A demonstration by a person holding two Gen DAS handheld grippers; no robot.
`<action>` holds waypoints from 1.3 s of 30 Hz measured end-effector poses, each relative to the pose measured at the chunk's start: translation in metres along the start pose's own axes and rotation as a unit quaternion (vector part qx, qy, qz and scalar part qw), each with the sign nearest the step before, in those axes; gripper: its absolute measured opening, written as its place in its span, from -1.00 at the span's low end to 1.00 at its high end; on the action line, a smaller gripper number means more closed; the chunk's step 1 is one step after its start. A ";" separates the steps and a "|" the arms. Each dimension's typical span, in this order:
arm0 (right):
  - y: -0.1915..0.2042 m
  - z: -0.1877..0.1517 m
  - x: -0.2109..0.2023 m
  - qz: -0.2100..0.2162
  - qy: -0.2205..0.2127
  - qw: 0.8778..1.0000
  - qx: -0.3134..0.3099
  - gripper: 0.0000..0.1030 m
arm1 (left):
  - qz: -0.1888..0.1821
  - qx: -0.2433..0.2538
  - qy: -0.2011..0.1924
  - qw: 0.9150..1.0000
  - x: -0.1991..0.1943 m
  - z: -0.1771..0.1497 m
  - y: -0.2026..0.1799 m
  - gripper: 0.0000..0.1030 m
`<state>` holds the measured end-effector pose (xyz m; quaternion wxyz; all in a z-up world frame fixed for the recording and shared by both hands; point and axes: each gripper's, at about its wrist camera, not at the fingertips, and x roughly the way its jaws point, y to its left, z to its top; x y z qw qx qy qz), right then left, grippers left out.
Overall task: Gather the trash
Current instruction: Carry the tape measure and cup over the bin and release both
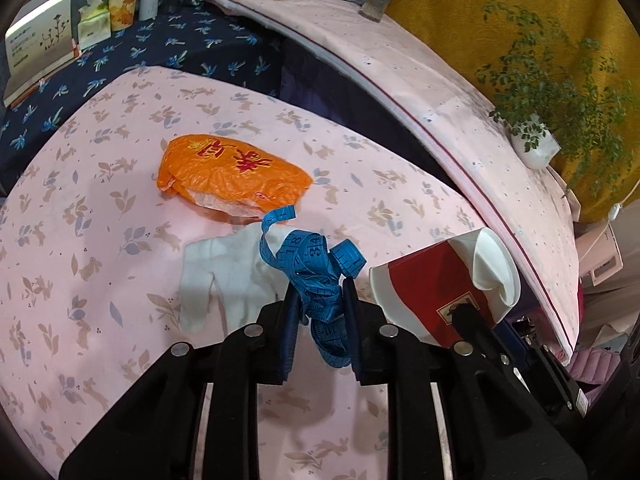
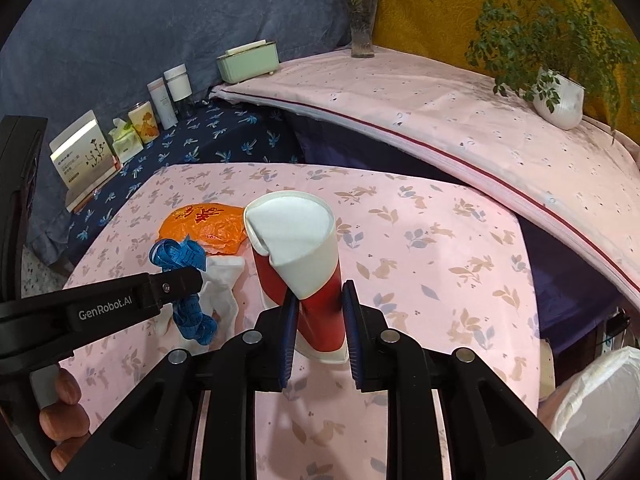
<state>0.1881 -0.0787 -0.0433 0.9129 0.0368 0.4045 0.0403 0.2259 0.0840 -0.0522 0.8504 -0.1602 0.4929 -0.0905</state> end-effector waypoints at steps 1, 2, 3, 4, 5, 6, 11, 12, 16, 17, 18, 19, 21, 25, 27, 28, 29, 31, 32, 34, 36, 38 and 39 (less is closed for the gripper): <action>-0.002 0.000 -0.004 -0.001 -0.003 1.000 0.002 -0.60 | -0.002 0.004 -0.002 1.000 -0.004 -0.001 -0.004 -0.60; -0.003 0.000 -0.009 -0.002 -0.007 1.000 0.005 -0.60 | -0.004 0.007 -0.005 1.000 -0.008 -0.002 -0.007 -0.61; -0.005 0.000 -0.014 -0.003 -0.010 1.000 0.007 -0.60 | -0.005 0.012 -0.008 1.000 -0.012 -0.003 -0.011 -0.61; -0.007 0.000 -0.019 -0.004 -0.014 1.000 0.009 -0.60 | -0.007 0.015 -0.010 1.000 -0.015 -0.005 -0.014 -0.61; -0.008 -0.001 -0.024 -0.005 -0.017 1.000 0.011 -0.60 | -0.008 0.018 -0.012 1.000 -0.018 -0.007 -0.018 -0.61; -0.010 -0.002 -0.030 -0.005 -0.021 1.000 0.013 -0.60 | -0.009 0.022 -0.013 1.000 -0.021 -0.008 -0.021 -0.61; -0.024 -0.008 -0.056 -0.015 -0.035 0.999 0.024 -0.60 | -0.019 0.047 -0.019 0.999 -0.034 -0.019 -0.044 -0.61; -0.028 -0.010 -0.061 -0.016 -0.038 0.999 0.028 -0.60 | -0.021 0.053 -0.020 0.998 -0.037 -0.021 -0.050 -0.61; -0.043 -0.017 -0.079 -0.025 -0.048 0.998 0.043 -0.60 | -0.029 0.075 -0.022 0.996 -0.046 -0.032 -0.070 -0.61; -0.047 -0.019 -0.084 -0.028 -0.051 0.997 0.048 -0.60 | -0.031 0.082 -0.023 0.996 -0.048 -0.035 -0.076 -0.61; -0.053 -0.022 -0.089 -0.031 -0.054 0.997 0.053 -0.60 | -0.033 0.087 -0.023 0.995 -0.050 -0.038 -0.081 -0.61; -0.056 -0.025 -0.093 -0.033 -0.057 0.996 0.057 -0.60 | -0.036 0.094 -0.024 0.995 -0.052 -0.041 -0.087 -0.61; -0.067 -0.031 -0.103 -0.039 -0.061 0.995 0.066 -0.60 | -0.040 0.105 -0.024 0.993 -0.055 -0.048 -0.098 -0.61; -0.086 -0.041 -0.119 -0.050 -0.068 0.993 0.083 -0.60 | -0.048 0.130 -0.022 0.990 -0.059 -0.062 -0.122 -0.61; -0.095 -0.046 -0.126 -0.057 -0.072 0.992 0.091 -0.60 | -0.051 0.142 -0.021 0.988 -0.061 -0.070 -0.133 -0.61; -0.101 -0.049 -0.130 -0.062 -0.073 0.991 0.096 -0.60 | -0.052 0.149 -0.020 0.987 -0.061 -0.074 -0.139 -0.61; -0.106 -0.051 -0.133 -0.066 -0.074 0.990 0.100 -0.60 | -0.055 0.156 -0.018 0.986 -0.061 -0.078 -0.145 -0.61; -0.115 -0.057 -0.141 -0.075 -0.078 0.988 0.106 -0.60 | -0.060 0.169 -0.016 0.984 -0.062 -0.085 -0.157 -0.61; -0.120 -0.060 -0.144 -0.081 -0.080 0.988 0.108 -0.60 | -0.063 0.174 -0.014 0.983 -0.062 -0.088 -0.163 -0.61; -0.129 -0.065 -0.151 -0.091 -0.084 0.986 0.112 -0.60 | -0.070 0.186 -0.011 0.980 -0.061 -0.095 -0.175 -0.61; -0.139 -0.071 -0.158 -0.104 -0.086 0.984 0.115 -0.60 | -0.077 0.196 -0.007 0.978 -0.060 -0.102 -0.186 -0.61; -0.149 -0.077 -0.163 -0.117 -0.085 0.983 0.117 -0.60 | -0.086 0.205 -0.001 0.975 -0.057 -0.110 -0.198 -0.61; -0.154 -0.080 -0.165 -0.123 -0.085 0.982 0.120 -0.60 | -0.090 0.209 0.003 0.974 -0.056 -0.113 -0.204 -0.60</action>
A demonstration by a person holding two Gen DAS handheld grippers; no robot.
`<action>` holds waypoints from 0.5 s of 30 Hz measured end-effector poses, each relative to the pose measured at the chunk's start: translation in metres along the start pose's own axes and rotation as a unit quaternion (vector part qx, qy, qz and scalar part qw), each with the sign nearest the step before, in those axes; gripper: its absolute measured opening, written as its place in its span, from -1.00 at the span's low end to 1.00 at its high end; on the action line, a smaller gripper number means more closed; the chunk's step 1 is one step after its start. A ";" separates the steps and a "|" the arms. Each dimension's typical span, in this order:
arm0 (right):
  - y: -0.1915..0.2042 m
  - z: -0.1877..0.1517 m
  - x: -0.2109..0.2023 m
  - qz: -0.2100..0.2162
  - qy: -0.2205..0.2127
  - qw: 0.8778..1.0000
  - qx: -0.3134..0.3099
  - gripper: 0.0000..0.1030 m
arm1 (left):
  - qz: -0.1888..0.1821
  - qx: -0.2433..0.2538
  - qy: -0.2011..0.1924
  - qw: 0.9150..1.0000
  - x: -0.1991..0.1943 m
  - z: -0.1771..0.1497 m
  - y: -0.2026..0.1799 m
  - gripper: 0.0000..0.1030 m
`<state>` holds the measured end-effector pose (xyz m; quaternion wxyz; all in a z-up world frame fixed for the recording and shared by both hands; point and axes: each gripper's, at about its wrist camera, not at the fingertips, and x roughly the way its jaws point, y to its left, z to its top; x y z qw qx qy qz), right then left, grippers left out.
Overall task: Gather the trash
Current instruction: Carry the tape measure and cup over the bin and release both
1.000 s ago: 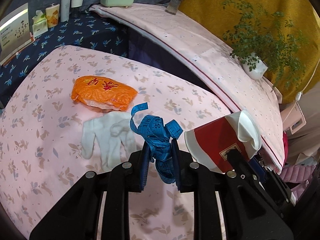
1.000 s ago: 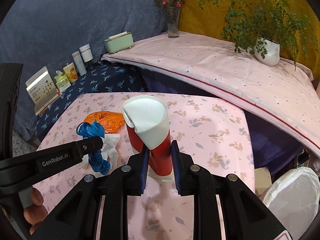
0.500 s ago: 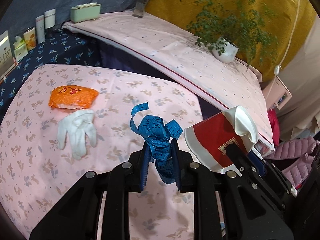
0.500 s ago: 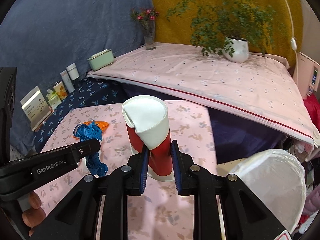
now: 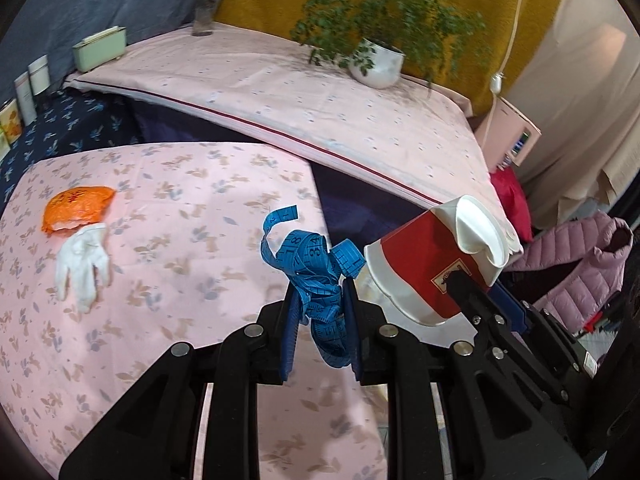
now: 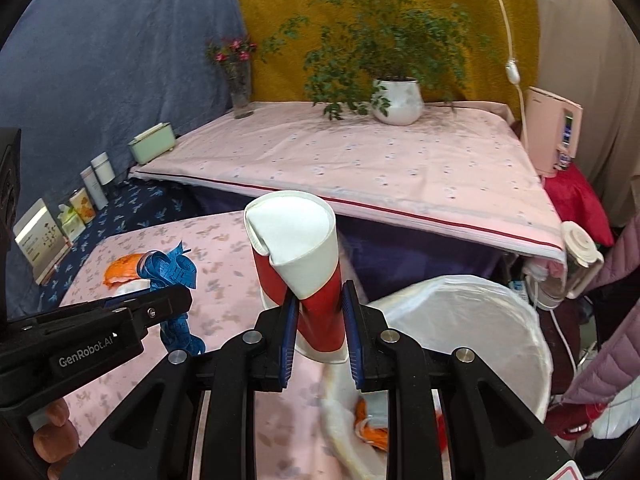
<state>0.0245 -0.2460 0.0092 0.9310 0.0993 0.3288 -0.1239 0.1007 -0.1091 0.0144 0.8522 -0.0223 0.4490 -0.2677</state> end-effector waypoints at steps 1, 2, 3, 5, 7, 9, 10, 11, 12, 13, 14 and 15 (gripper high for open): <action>-0.004 -0.001 0.000 -0.005 0.000 1.000 0.002 -0.60 | -0.007 0.005 0.003 1.000 0.003 -0.001 -0.007 -0.60; -0.011 -0.002 -0.001 -0.012 0.001 1.000 0.004 -0.60 | -0.011 0.009 0.005 1.000 0.005 -0.003 -0.013 -0.60; -0.016 -0.003 -0.002 -0.017 0.001 1.000 0.006 -0.60 | -0.015 0.014 0.007 1.000 0.007 -0.004 -0.020 -0.60; -0.028 -0.005 -0.004 -0.032 0.001 0.999 0.011 -0.60 | -0.024 0.026 0.011 0.999 0.012 -0.006 -0.034 -0.60; -0.041 -0.008 -0.006 -0.041 0.001 0.999 0.019 -0.60 | -0.037 0.035 0.017 0.999 0.018 -0.008 -0.046 -0.60; -0.054 -0.010 -0.007 -0.051 0.003 0.998 0.029 -0.60 | -0.051 0.040 0.025 0.998 0.023 -0.011 -0.056 -0.60; -0.059 -0.011 -0.007 -0.056 0.004 0.998 0.032 -0.60 | -0.060 0.044 0.030 0.997 0.027 -0.012 -0.062 -0.60; -0.064 -0.012 -0.007 -0.062 0.005 0.997 0.034 -0.60 | -0.067 0.047 0.033 0.996 0.030 -0.013 -0.066 -0.60; -0.070 -0.013 -0.007 -0.068 0.006 0.997 0.037 -0.60 | -0.070 0.051 0.035 0.996 0.032 -0.014 -0.070 -0.60; -0.075 -0.015 -0.007 -0.073 0.007 0.997 0.040 -0.60 | -0.073 0.054 0.038 0.995 0.036 -0.016 -0.075 -0.60; -0.079 -0.016 -0.008 -0.076 0.008 0.996 0.042 -0.60 | -0.076 0.056 0.042 0.995 0.040 -0.017 -0.079 -0.60; -0.083 -0.017 -0.007 -0.080 0.009 0.996 0.045 -0.60 | -0.082 0.056 0.047 0.994 0.043 -0.018 -0.082 -0.60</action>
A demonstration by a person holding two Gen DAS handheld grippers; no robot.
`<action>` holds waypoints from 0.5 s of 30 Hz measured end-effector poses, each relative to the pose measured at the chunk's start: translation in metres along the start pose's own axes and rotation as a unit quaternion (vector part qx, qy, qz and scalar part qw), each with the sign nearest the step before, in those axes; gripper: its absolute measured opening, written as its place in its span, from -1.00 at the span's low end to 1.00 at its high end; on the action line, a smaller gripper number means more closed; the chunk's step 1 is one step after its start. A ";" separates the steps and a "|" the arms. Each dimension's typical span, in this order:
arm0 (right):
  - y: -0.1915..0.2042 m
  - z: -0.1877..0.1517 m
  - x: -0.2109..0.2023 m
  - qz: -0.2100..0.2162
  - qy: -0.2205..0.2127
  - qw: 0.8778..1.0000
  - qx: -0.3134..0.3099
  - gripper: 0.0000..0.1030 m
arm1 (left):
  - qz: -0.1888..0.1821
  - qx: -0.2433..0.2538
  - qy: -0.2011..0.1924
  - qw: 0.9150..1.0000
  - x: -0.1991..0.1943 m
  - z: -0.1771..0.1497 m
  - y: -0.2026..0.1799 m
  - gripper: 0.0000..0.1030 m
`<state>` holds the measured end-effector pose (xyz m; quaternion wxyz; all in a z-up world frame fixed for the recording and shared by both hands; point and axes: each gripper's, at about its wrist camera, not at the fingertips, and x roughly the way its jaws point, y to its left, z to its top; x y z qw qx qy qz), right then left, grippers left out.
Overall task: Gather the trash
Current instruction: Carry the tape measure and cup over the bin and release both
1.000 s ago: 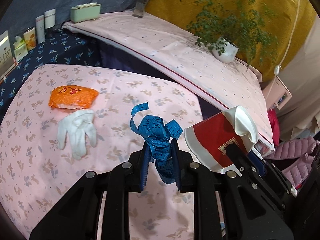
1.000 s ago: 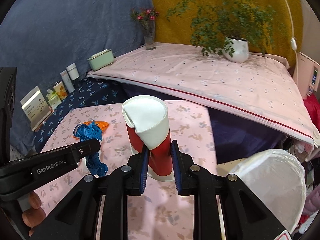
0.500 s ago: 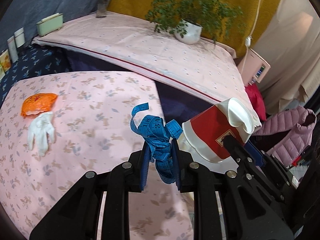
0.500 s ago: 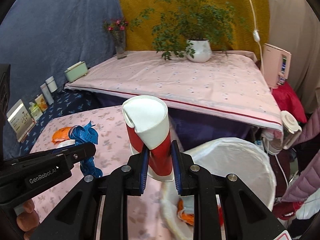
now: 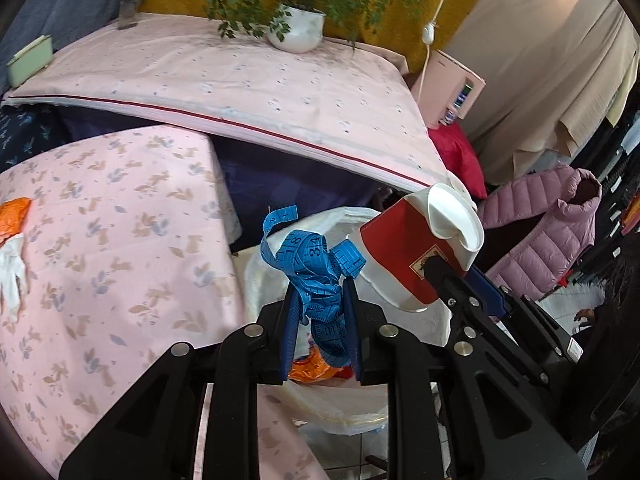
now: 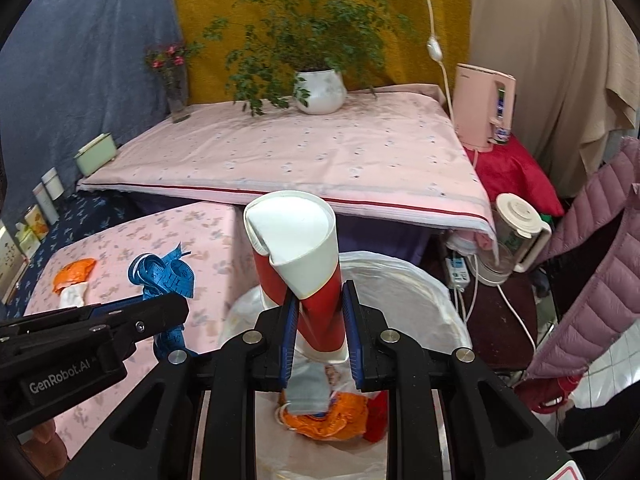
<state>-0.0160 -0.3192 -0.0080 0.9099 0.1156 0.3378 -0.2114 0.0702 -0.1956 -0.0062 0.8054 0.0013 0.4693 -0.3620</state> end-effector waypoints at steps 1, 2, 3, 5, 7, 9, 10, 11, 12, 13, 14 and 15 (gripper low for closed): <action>-0.004 -0.001 0.001 -0.003 0.002 1.000 0.002 -0.60 | -0.005 -0.001 0.006 1.000 0.005 -0.001 -0.002 -0.60; -0.007 -0.002 0.002 -0.006 0.003 1.000 0.004 -0.60 | -0.009 -0.003 0.011 1.000 0.009 -0.001 -0.003 -0.59; -0.010 -0.002 0.002 -0.010 0.004 1.000 0.005 -0.60 | -0.016 -0.005 0.017 1.000 0.013 -0.002 -0.005 -0.59; -0.012 -0.002 0.004 -0.016 0.006 1.000 0.005 -0.60 | -0.027 -0.010 0.028 0.999 0.021 -0.004 -0.006 -0.58; -0.014 -0.004 0.006 -0.019 0.009 1.000 0.005 -0.60 | -0.028 -0.012 0.029 0.999 0.025 -0.006 -0.006 -0.54; -0.016 -0.005 0.007 -0.021 0.012 1.000 0.004 -0.60 | -0.020 -0.014 0.029 0.999 0.028 -0.007 -0.005 -0.28; -0.016 -0.006 0.008 -0.022 0.014 1.000 0.004 -0.60 | -0.015 -0.019 0.027 0.999 0.028 -0.007 -0.003 -0.12; -0.015 -0.006 0.009 -0.021 0.015 1.000 0.005 -0.60 | -0.012 -0.023 0.025 0.999 0.028 -0.008 -0.001 -0.08; -0.015 -0.007 0.010 -0.021 0.017 1.000 0.005 -0.59 | -0.010 -0.025 0.025 0.999 0.028 -0.007 0.001 -0.07; -0.014 -0.007 0.012 -0.021 0.020 1.000 0.005 -0.59 | -0.004 -0.027 0.025 0.999 0.028 -0.007 0.004 -0.06; -0.014 -0.008 0.014 -0.020 0.022 1.000 0.005 -0.58 | 0.002 -0.030 0.025 0.999 0.029 -0.007 0.007 -0.06; -0.012 -0.008 0.015 -0.019 0.025 1.000 0.003 -0.58 | 0.007 -0.033 0.025 0.999 0.029 -0.007 0.011 -0.06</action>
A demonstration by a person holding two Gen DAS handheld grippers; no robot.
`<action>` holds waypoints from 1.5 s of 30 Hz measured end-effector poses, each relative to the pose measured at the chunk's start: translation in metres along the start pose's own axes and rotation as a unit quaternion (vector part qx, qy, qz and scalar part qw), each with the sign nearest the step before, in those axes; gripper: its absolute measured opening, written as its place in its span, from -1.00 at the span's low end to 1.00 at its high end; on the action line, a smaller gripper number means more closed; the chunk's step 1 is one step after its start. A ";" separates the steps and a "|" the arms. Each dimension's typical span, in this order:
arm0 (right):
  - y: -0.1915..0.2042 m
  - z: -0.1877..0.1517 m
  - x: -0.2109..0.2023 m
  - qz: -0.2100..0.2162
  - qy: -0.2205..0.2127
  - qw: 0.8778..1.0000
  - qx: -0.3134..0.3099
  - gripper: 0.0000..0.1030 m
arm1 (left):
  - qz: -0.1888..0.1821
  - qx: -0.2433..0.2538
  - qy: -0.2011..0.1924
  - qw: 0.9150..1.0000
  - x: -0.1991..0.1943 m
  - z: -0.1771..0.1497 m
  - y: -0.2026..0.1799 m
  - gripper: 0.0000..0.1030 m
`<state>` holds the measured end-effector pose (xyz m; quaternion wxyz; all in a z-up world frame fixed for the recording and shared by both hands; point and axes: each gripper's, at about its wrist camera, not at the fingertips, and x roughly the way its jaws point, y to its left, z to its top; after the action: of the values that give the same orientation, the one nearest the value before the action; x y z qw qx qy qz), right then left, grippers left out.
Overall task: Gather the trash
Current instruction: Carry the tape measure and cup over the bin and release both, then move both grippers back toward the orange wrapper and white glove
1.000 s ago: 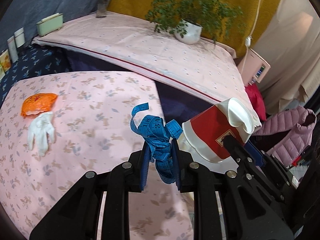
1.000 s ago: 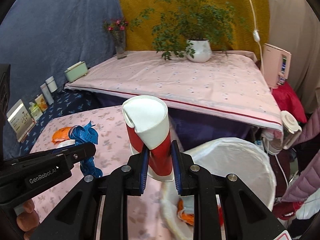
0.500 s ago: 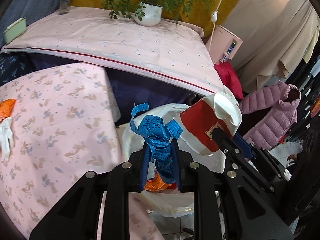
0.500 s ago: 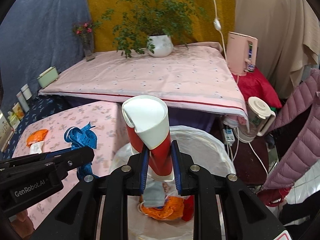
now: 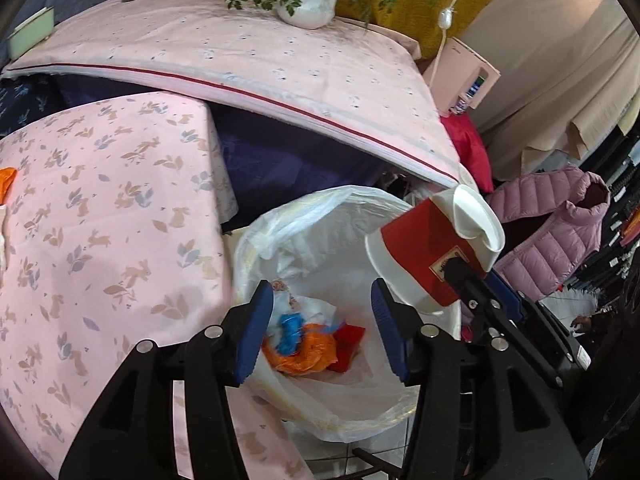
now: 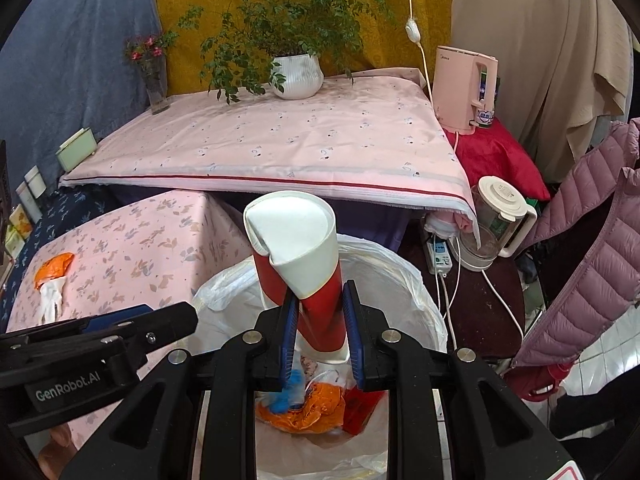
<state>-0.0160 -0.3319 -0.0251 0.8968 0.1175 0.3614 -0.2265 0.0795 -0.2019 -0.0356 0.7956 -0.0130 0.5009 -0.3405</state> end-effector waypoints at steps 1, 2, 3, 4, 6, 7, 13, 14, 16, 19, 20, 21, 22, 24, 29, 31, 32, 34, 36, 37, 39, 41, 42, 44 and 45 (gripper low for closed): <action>0.002 0.000 0.001 0.001 0.001 1.000 -0.001 -0.58 | 0.006 -0.004 -0.001 1.000 0.000 0.000 0.004 -0.06; 0.003 -0.001 0.002 0.002 0.001 1.000 -0.002 -0.58 | 0.012 -0.007 -0.002 1.000 -0.001 0.000 0.008 -0.06; 0.005 -0.001 0.003 0.003 0.001 1.000 -0.002 -0.58 | 0.018 -0.010 -0.004 1.000 -0.002 0.001 0.012 -0.06; 0.007 0.000 0.004 0.003 0.003 1.000 -0.004 -0.58 | 0.025 -0.013 -0.006 1.000 -0.003 0.001 0.016 -0.06; 0.010 0.001 0.006 0.004 0.007 1.000 -0.007 -0.58 | 0.037 -0.017 -0.012 0.999 -0.006 0.001 0.024 -0.06; 0.013 0.002 0.007 0.005 0.009 1.000 -0.009 -0.54 | 0.044 -0.019 -0.017 0.999 -0.008 0.001 0.028 -0.06; 0.027 0.005 0.007 0.009 0.004 1.000 -0.015 -0.20 | 0.063 -0.045 -0.029 0.997 -0.017 0.006 0.053 -0.01; 0.030 0.006 0.007 0.010 0.004 1.000 -0.018 -0.20 | 0.068 -0.047 -0.032 0.996 -0.019 0.007 0.057 -0.01; 0.037 0.007 0.009 0.014 0.005 1.000 -0.025 -0.20 | 0.077 -0.051 -0.038 0.995 -0.023 0.008 0.064 -0.01; 0.049 0.009 0.010 0.021 0.005 0.999 -0.035 -0.19 | 0.082 -0.063 -0.043 0.994 -0.029 0.009 0.078 -0.01; 0.054 0.010 0.010 0.024 0.004 0.999 -0.038 -0.19 | 0.085 -0.066 -0.045 0.993 -0.030 0.009 0.081 -0.01; 0.057 0.011 0.011 0.026 0.004 0.999 -0.040 -0.19 | 0.087 -0.069 -0.046 0.993 -0.032 0.009 0.085 -0.01; 0.062 0.011 0.011 0.029 0.004 0.999 -0.043 -0.18 | 0.090 -0.073 -0.048 0.992 -0.034 0.009 0.090 -0.01; 0.068 0.013 0.011 0.034 0.004 0.998 -0.047 -0.18 | 0.094 -0.081 -0.049 0.991 -0.036 0.009 0.097 -0.01; 0.086 0.014 0.010 0.050 0.003 0.997 -0.054 -0.10 | 0.115 -0.099 -0.058 0.987 -0.046 0.007 0.119 0.04; 0.096 0.014 0.010 0.057 0.002 0.997 -0.058 -0.07 | 0.132 -0.106 -0.067 0.983 -0.052 0.004 0.131 0.09; 0.100 0.013 0.010 0.060 0.003 0.996 -0.062 -0.07 | 0.139 -0.110 -0.070 0.982 -0.055 0.002 0.138 0.09; 0.111 0.013 0.012 0.066 0.005 0.996 -0.067 -0.07 | 0.150 -0.122 -0.071 0.978 -0.059 -0.001 0.153 0.09; 0.121 0.013 0.013 0.075 0.007 0.995 -0.069 -0.06 | 0.161 -0.141 -0.072 0.974 -0.063 -0.004 0.171 0.09; 0.128 0.013 0.014 0.081 0.009 0.994 -0.072 -0.06 | 0.166 -0.152 -0.072 0.972 -0.065 -0.006 0.181 0.10; 0.140 0.012 0.015 0.088 0.011 0.993 -0.077 -0.05 | 0.177 -0.168 -0.074 0.967 -0.070 -0.010 0.199 0.10; 0.154 0.012 0.017 0.096 0.013 0.992 -0.085 -0.05 | 0.189 -0.181 -0.076 0.962 -0.075 -0.013 0.216 0.10; 0.159 0.011 0.017 0.100 0.013 0.991 -0.088 -0.05 | 0.193 -0.188 -0.077 0.960 -0.078 -0.015 0.224 0.10; 0.174 0.010 0.018 0.108 0.016 0.989 -0.097 -0.05 | 0.202 -0.202 -0.079 0.955 -0.084 -0.018 0.241 0.11; 0.180 0.009 0.019 0.111 0.017 0.989 -0.101 -0.05 | 0.205 -0.207 -0.080 0.953 -0.086 -0.019 0.248 0.11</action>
<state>0.0899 -0.1849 -0.0235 0.9173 0.0698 0.3826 -0.0856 0.1724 0.0423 -0.0664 0.8654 -0.1016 0.4874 -0.0562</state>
